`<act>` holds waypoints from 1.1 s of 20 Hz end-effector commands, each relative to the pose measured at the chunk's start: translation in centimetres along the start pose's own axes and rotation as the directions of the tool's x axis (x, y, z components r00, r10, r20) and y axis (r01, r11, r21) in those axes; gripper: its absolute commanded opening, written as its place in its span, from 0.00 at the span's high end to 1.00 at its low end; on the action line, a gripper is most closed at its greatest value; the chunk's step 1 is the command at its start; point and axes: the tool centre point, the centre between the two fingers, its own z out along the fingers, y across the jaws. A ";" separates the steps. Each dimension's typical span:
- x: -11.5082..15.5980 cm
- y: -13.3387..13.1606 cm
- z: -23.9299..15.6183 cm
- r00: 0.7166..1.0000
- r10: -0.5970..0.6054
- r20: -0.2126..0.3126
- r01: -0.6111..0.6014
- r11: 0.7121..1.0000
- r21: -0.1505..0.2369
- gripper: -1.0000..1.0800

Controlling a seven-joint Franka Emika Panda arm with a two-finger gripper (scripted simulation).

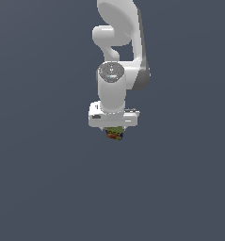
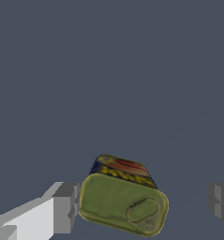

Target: Pick up the object and move it to a goal position.

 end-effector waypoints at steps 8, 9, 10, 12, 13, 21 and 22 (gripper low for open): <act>0.2 0.4 -0.4 1.000 0.004 0.000 -0.004 1.000 0.019 0.04; 0.2 0.4 -0.5 1.000 0.006 0.000 -0.006 1.000 0.022 0.04; 0.3 0.4 -0.5 1.000 0.009 0.000 -0.009 1.000 0.024 0.04; 0.3 0.4 -0.6 1.000 0.012 0.000 -0.012 1.000 0.025 0.04; 0.3 0.5 -0.6 1.000 0.012 0.000 -0.012 1.000 0.025 0.04; 0.1 0.4 -0.3 0.999 -0.043 -0.002 0.043 0.999 0.021 0.04; 0.0 0.4 -0.3 0.998 -0.056 -0.003 0.056 0.998 0.020 0.04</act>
